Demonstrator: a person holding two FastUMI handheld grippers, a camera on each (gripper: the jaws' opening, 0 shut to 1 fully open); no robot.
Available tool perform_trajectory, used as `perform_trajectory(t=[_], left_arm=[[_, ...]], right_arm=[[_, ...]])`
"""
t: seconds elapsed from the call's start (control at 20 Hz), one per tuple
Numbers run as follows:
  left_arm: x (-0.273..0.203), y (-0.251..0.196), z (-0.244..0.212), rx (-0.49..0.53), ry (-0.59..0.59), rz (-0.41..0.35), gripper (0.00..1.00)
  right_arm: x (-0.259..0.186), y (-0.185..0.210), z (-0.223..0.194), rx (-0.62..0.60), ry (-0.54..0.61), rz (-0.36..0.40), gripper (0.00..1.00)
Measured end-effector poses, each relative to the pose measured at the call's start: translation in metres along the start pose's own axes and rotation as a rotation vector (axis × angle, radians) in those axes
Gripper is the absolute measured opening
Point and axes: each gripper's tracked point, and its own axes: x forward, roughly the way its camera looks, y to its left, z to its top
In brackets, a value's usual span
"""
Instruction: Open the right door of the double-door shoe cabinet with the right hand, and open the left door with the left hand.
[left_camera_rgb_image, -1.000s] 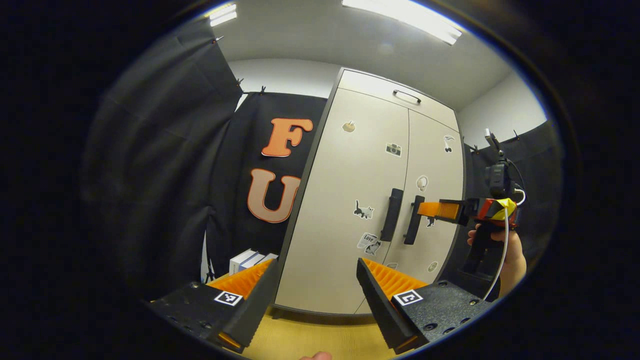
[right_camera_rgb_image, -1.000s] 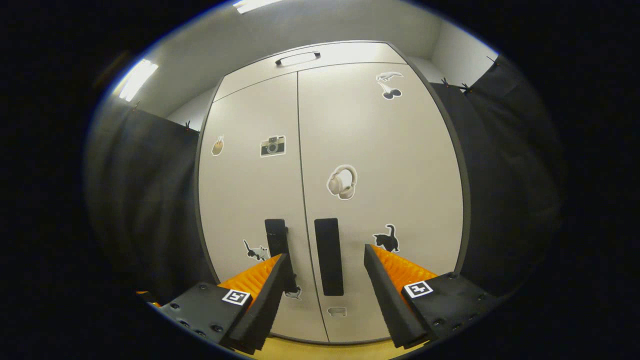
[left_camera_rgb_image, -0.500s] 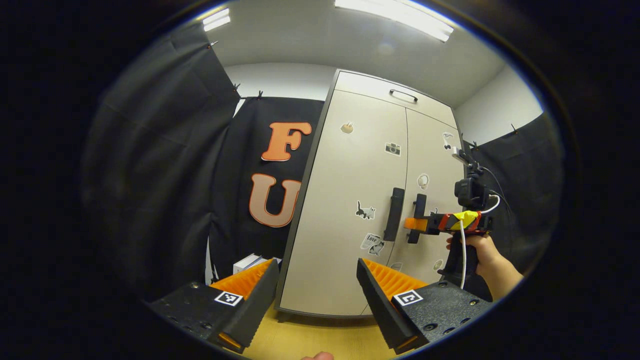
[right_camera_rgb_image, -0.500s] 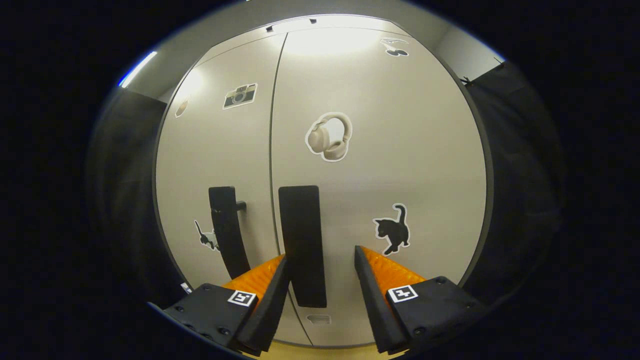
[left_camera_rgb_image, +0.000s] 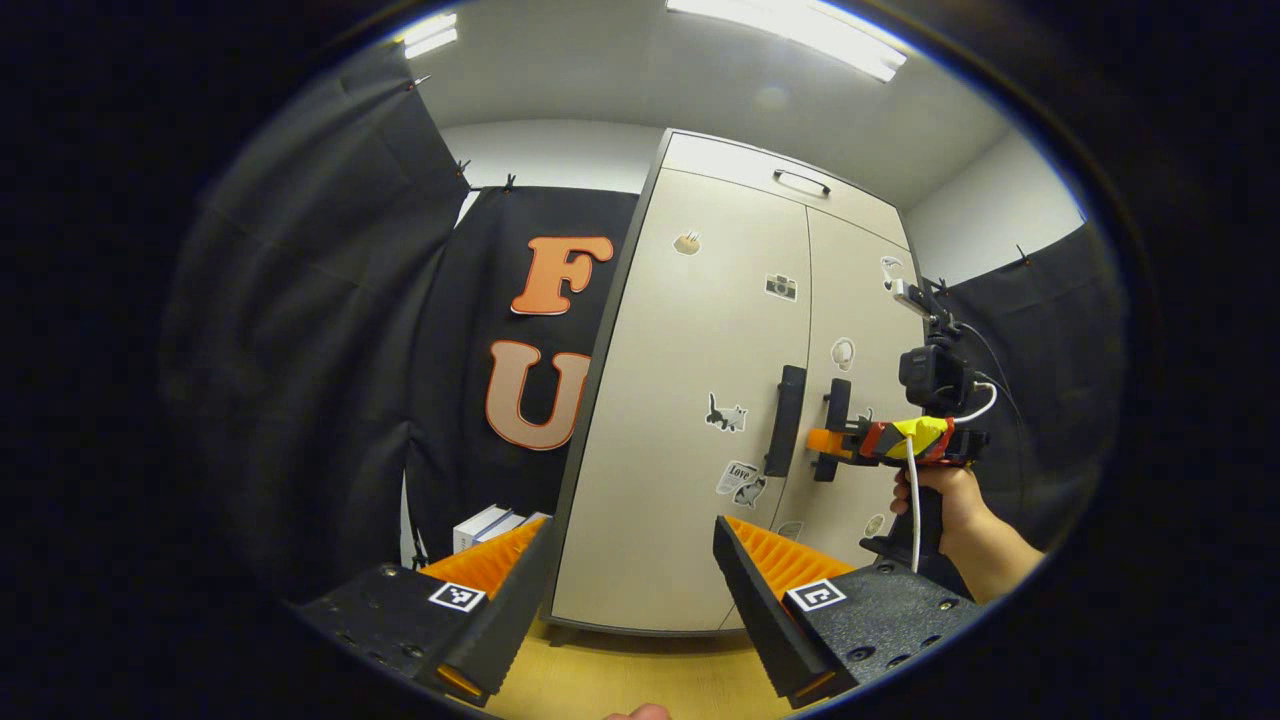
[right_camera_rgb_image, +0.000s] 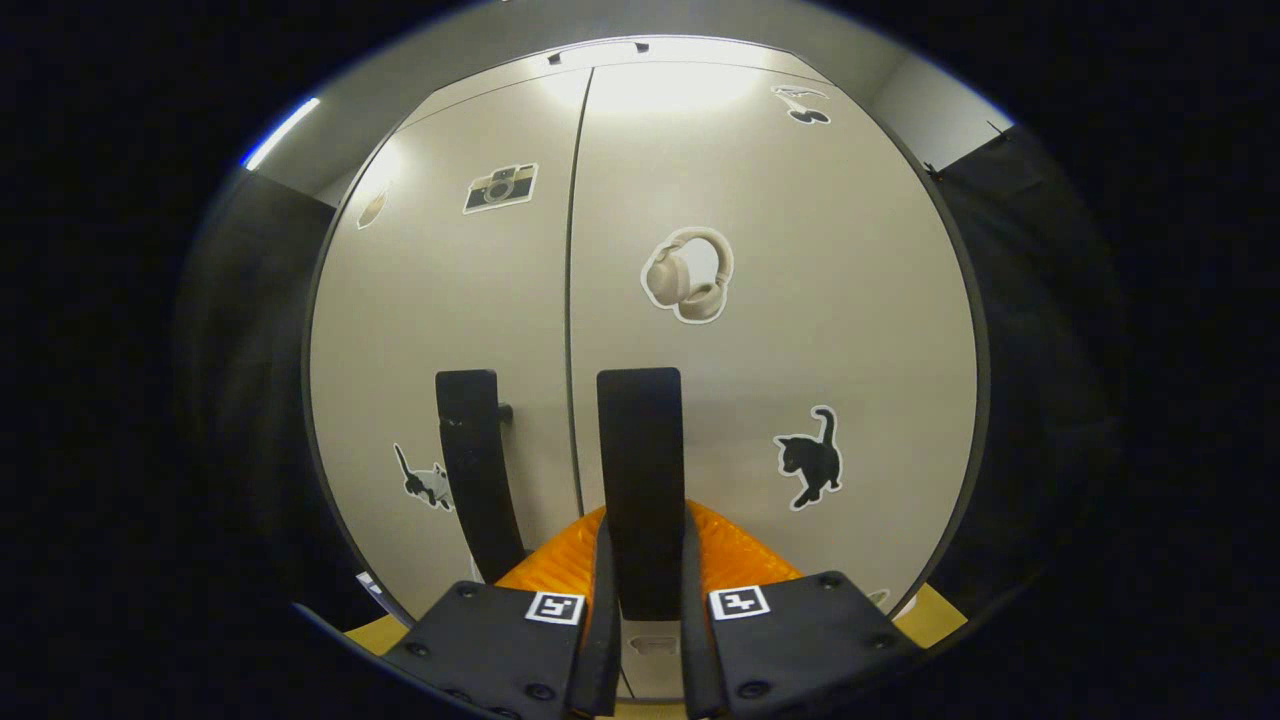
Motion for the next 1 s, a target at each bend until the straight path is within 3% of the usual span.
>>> perform_trajectory(t=[0.1,0.2,0.25,0.7,1.0], left_arm=[[0.004,-0.016,-0.009,-0.016,0.007,-0.028,0.94],[0.004,-0.019,-0.014,0.013,0.015,-0.016,0.94],[0.004,-0.020,-0.012,0.024,0.012,-0.002,0.94],[-0.003,-0.051,-0.010,0.039,0.006,0.035,0.94],[-0.011,-0.070,-0.002,-0.013,-0.045,0.044,0.92]], right_arm=[[-0.001,-0.001,0.000,-0.002,-0.008,0.005,0.20],[-0.007,0.000,-0.001,-0.026,0.006,0.035,0.15],[-0.010,0.000,-0.001,-0.028,0.015,0.052,0.20],[-0.052,-0.009,0.000,0.037,0.099,0.225,0.21],[-0.075,-0.026,0.005,0.001,0.114,0.269,0.21]])
